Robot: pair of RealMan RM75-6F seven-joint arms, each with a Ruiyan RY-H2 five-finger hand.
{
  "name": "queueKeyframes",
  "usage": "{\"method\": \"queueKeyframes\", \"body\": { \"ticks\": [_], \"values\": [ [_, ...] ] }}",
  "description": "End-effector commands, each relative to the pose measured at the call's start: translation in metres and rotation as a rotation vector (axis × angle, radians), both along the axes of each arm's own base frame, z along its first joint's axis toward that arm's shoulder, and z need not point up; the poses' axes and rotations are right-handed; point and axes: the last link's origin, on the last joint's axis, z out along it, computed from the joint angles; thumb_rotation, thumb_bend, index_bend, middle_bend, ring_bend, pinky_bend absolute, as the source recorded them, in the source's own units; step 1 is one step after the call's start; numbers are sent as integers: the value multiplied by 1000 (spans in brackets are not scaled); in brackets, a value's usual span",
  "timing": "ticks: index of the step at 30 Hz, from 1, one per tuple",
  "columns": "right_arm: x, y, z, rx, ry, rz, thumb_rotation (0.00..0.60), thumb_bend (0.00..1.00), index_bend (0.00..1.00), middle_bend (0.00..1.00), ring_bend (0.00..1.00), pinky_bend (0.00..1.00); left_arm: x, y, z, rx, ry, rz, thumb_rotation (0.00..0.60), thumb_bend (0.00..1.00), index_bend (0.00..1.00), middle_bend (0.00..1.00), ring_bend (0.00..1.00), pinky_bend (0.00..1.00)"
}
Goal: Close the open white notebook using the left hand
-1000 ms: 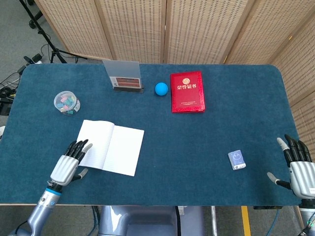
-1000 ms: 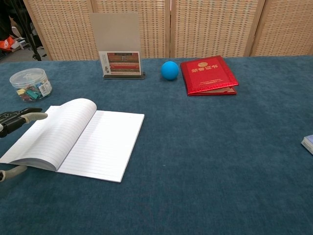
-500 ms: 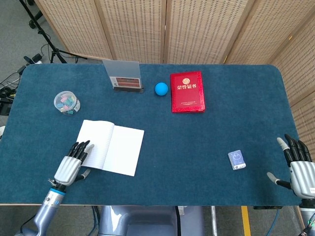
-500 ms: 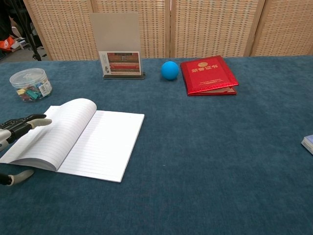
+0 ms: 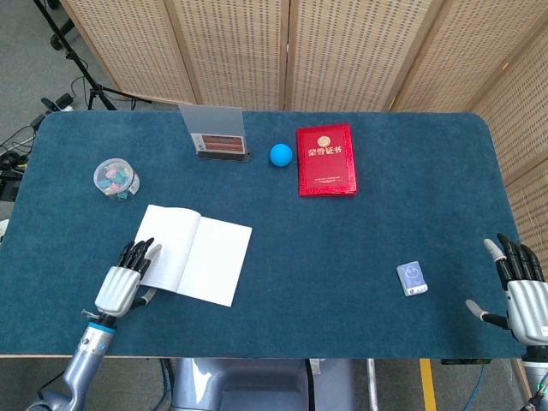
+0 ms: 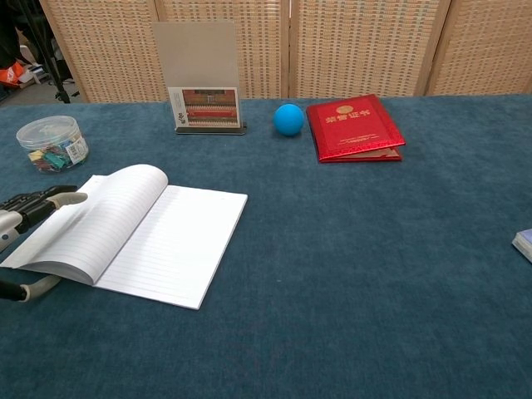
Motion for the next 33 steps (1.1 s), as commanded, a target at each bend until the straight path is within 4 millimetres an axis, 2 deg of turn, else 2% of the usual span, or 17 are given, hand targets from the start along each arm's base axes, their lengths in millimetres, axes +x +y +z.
{"method": "queueKeyframes", "body": {
  "ticks": [1,3,7,14,25,28,30,33],
  "values": [
    [0,0,0,0,0,0,600,0,0,0,0,0,0,1,0,2,5,-4,600,410,0,0,0,0],
    [0,0,0,-1,-2,0,600,0,0,0,0,0,0,1,0,6,10,-13,600,465,0,0,0,0],
    [0,1,1,0,-4,0,600,0,0,0,0,0,2,3,4,34,53,-58,600,487,0,0,0,0],
    [-1,1,2,2,-10,-5,600,0,0,0,0,0,11,8,18,128,259,-289,600,503,0,0,0,0],
    [-1,1,3,5,-15,-7,600,0,0,0,0,0,20,18,31,134,533,-613,600,525,0,0,0,0],
    [-1,1,2,7,-12,-7,600,0,0,0,0,0,28,21,31,125,589,-724,600,528,0,0,0,0],
    [0,1,1,11,-8,-8,600,0,0,0,0,0,41,25,30,133,651,-902,600,533,0,0,0,0],
    [0,1,1,12,-8,-11,600,0,0,0,0,0,51,28,31,147,659,-1009,600,538,0,0,0,0]
  ]
}}
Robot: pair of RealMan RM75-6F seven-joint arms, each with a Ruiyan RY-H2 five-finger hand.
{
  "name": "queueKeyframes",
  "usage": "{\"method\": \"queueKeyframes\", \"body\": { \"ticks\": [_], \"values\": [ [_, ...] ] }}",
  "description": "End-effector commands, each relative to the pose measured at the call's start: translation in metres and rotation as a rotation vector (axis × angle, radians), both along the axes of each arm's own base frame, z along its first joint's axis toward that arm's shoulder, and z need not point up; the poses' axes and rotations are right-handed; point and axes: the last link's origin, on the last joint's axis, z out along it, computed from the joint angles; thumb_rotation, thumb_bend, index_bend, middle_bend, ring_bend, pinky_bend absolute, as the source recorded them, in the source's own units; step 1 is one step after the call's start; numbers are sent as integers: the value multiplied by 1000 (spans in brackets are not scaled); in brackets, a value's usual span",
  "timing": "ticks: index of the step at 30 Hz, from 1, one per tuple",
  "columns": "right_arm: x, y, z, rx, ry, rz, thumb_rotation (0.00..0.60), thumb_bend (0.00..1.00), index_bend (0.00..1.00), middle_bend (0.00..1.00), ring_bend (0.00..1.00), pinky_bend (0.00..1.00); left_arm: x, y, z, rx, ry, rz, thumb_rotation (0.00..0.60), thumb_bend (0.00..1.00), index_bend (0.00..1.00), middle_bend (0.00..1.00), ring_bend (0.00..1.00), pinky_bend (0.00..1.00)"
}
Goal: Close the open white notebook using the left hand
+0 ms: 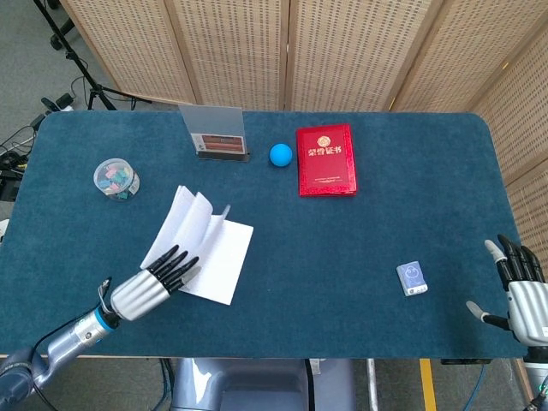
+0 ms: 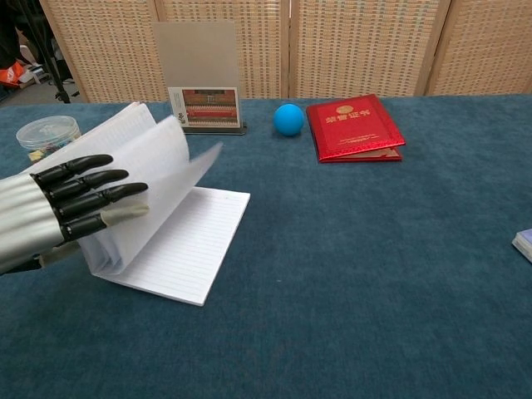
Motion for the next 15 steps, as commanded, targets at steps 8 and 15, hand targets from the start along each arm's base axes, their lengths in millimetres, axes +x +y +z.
{"method": "queueKeyframes", "body": {
  "ticks": [8,15],
  "values": [
    [0,0,-1,12,0,-3,600,0,0,0,0,0,20,13,-4,2,144,-280,600,423,0,0,0,0],
    [0,-1,-2,15,2,-6,600,0,0,0,0,0,44,9,5,16,-85,-278,600,220,0,0,0,0]
  ]
}}
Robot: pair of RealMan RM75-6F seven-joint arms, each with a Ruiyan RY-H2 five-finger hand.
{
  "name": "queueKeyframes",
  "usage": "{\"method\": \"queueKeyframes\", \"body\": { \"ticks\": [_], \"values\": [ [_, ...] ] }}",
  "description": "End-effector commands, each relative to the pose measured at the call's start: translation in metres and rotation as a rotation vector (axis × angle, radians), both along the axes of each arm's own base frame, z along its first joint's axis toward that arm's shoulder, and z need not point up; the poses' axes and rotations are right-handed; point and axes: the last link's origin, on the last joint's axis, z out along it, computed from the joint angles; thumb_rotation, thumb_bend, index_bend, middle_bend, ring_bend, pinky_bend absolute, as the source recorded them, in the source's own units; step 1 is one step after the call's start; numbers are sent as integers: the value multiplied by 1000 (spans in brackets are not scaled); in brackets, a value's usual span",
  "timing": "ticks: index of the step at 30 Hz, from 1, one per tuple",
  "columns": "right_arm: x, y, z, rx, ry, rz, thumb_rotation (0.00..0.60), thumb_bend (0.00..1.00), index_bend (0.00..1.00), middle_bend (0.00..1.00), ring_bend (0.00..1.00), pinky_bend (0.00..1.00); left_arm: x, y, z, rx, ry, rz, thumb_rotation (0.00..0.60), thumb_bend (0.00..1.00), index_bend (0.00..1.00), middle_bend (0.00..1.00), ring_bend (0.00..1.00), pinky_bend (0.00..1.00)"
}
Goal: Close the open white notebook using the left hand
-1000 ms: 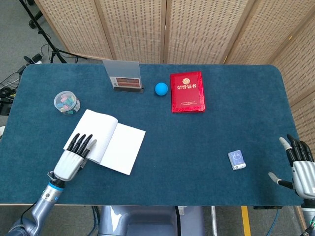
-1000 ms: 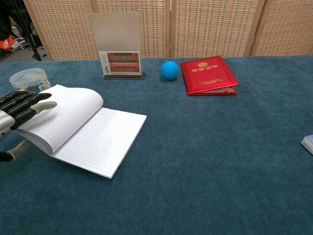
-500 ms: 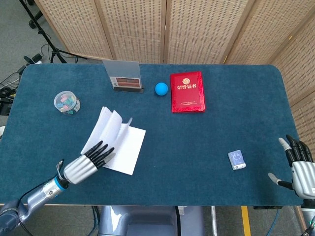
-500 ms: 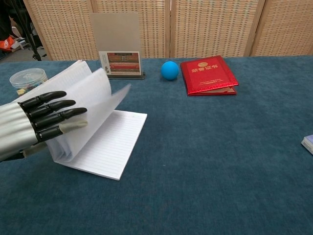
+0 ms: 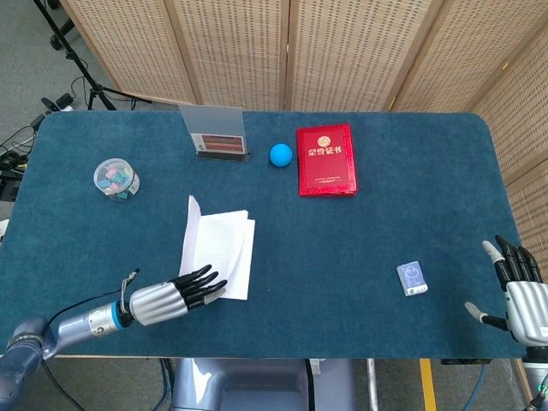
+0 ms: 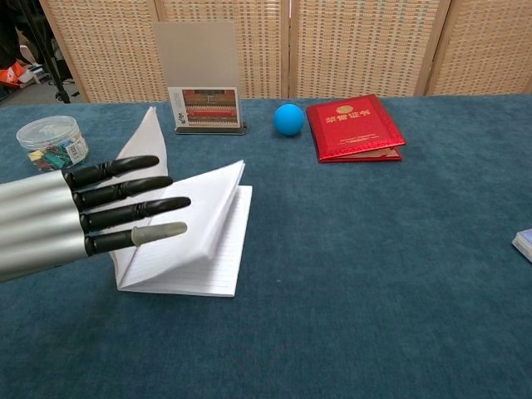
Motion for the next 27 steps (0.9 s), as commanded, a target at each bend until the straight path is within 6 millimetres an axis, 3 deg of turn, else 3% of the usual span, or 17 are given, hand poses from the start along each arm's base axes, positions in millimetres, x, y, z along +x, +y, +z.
{"method": "queueKeyframes", "body": {
  "ticks": [1,7,12,18,23,27],
  "values": [
    [0,-1,-1,2,2,-1,600,0,0,0,0,0,18,1,7,-13,-162,0,600,212,0,0,0,0],
    [1,0,-1,3,5,-2,600,0,0,0,0,0,48,12,9,-26,-278,-35,600,203,0,0,0,0],
    [0,-1,-1,4,6,-6,600,0,0,0,0,0,49,14,24,-22,-405,66,600,193,0,0,0,0],
    [0,-1,0,6,1,-6,600,0,0,0,0,0,9,-5,77,-12,-643,485,600,1,0,0,0,0],
    [0,0,0,-3,-2,-4,600,0,0,0,0,0,-41,-22,115,-4,-750,825,600,0,0,0,0,0],
    [1,0,0,-16,2,1,600,0,0,0,0,0,-70,-33,130,6,-776,1012,600,0,0,0,0,0]
  ]
}}
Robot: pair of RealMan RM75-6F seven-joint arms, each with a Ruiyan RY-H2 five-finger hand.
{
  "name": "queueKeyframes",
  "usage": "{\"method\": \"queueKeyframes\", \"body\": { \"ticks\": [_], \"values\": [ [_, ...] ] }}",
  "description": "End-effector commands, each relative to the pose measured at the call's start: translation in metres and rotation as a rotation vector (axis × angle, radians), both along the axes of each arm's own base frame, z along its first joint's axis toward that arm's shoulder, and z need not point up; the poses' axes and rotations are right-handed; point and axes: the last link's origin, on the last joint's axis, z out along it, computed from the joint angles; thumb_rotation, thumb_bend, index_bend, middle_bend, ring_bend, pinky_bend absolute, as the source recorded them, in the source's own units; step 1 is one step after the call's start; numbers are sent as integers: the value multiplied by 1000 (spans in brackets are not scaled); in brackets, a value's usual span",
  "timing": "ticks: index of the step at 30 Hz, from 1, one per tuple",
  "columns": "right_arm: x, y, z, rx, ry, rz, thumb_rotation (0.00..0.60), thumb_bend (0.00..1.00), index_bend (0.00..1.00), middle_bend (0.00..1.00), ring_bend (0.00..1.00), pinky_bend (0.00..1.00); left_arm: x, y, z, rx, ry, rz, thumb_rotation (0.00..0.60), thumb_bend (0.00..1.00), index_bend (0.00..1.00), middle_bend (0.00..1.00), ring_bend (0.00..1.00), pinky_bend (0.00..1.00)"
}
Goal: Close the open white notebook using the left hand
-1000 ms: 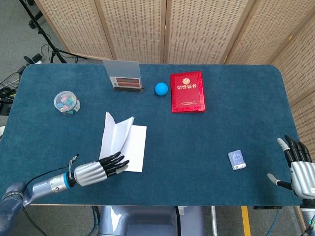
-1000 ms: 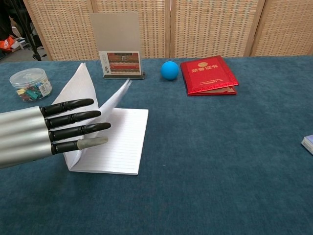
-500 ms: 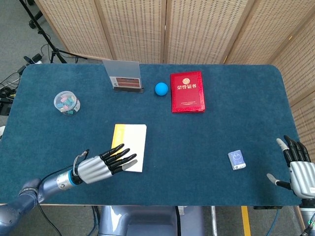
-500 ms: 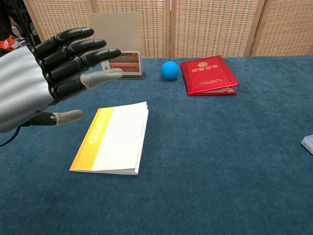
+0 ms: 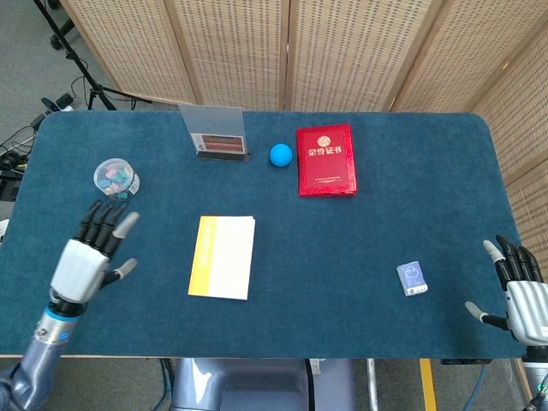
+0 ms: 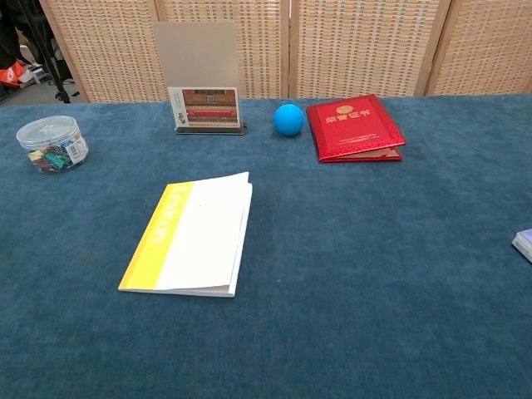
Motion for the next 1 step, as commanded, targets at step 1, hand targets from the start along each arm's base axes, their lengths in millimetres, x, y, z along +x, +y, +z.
{"method": "queueKeyframes", "body": {
  "ticks": [1],
  "values": [
    [0,0,0,-6,3,0,600,0,0,0,0,0,-41,-18,25,-51,-59,252,600,0,0,0,0,0]
  ]
}}
